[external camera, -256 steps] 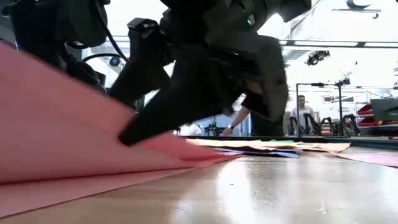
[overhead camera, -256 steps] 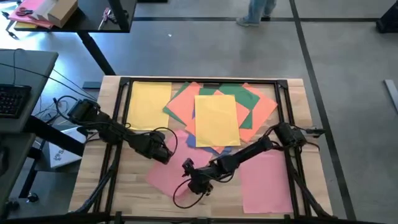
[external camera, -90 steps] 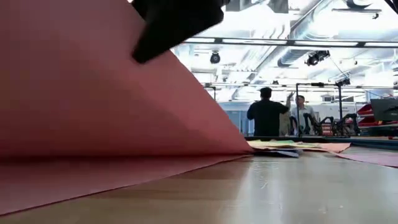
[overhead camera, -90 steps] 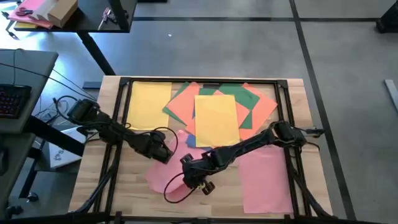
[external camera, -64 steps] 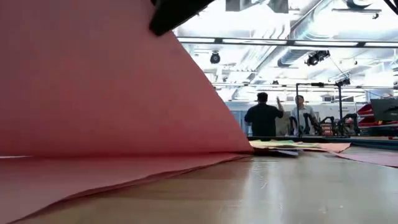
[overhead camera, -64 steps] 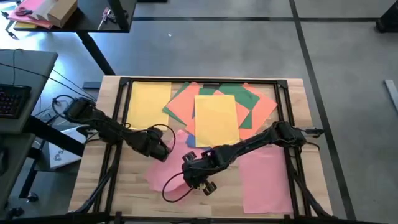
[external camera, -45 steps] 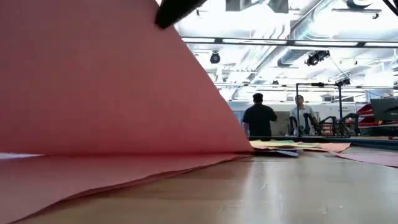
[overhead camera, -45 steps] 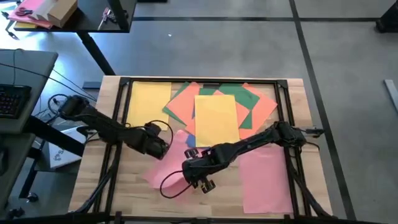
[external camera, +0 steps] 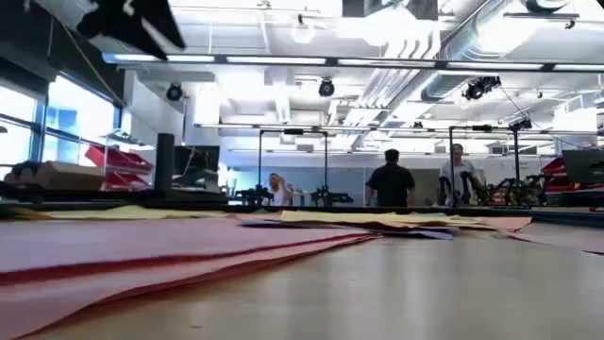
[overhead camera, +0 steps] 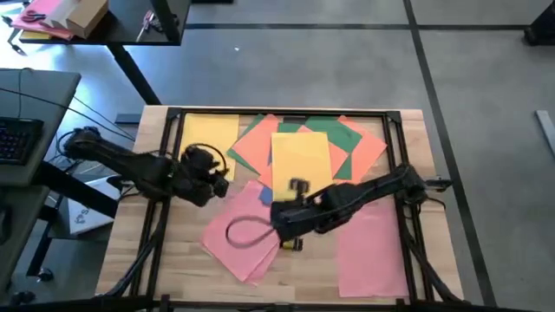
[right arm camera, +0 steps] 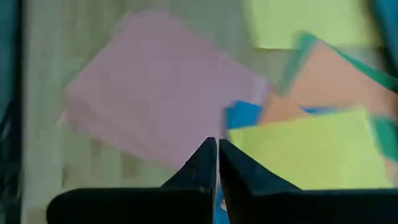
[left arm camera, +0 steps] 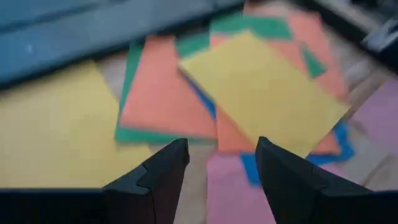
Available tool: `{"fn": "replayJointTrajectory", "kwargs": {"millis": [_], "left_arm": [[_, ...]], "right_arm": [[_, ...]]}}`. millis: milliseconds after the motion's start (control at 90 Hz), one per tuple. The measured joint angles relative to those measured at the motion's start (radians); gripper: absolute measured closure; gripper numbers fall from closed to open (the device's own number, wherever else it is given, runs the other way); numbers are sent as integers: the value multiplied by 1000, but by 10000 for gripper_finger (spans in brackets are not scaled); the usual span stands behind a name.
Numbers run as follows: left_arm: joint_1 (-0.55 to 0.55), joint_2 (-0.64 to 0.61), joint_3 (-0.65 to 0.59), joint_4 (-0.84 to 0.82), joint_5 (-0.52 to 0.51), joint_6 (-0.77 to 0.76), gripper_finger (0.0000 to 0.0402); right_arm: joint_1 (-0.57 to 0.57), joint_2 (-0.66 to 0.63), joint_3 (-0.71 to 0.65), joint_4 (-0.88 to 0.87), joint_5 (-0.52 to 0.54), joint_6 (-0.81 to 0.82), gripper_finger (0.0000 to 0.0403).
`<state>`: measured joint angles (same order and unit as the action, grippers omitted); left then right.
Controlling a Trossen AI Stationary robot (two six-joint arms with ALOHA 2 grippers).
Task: Organize paper
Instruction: Stack the pink paper on top of the stacked pink papers
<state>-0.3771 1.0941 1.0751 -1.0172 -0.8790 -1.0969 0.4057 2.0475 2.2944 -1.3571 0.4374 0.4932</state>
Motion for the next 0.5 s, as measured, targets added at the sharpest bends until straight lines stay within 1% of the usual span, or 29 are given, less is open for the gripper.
{"fn": "replayJointTrajectory", "kwargs": {"millis": [33, 122, 200, 289, 356, 433, 500], "left_arm": [[0, -13, 13, 1, -27, 37, 222], [0, -38, 23, 1, -94, 119, 222], [10, -45, 15, -9, -100, 142, 222], [21, -42, -11, -34, -19, 143, 222], [24, -29, -45, -45, 47, 121, 222], [20, -14, -104, -45, 141, 81, 222], [13, 2, -158, -43, 229, 35, 222]], "right_arm": [[0, -5, 1, 0, 3, 28, 403], [7, -8, -1, 7, -10, 40, 403], [15, 6, -1, 39, -33, 0, 403], [31, 36, -1, 42, -20, -42, 403], [49, 63, -2, 50, 23, -99, 403], [65, 89, -2, 92, 39, -222, 403], [71, 113, -2, 141, 17, -309, 402]]}}
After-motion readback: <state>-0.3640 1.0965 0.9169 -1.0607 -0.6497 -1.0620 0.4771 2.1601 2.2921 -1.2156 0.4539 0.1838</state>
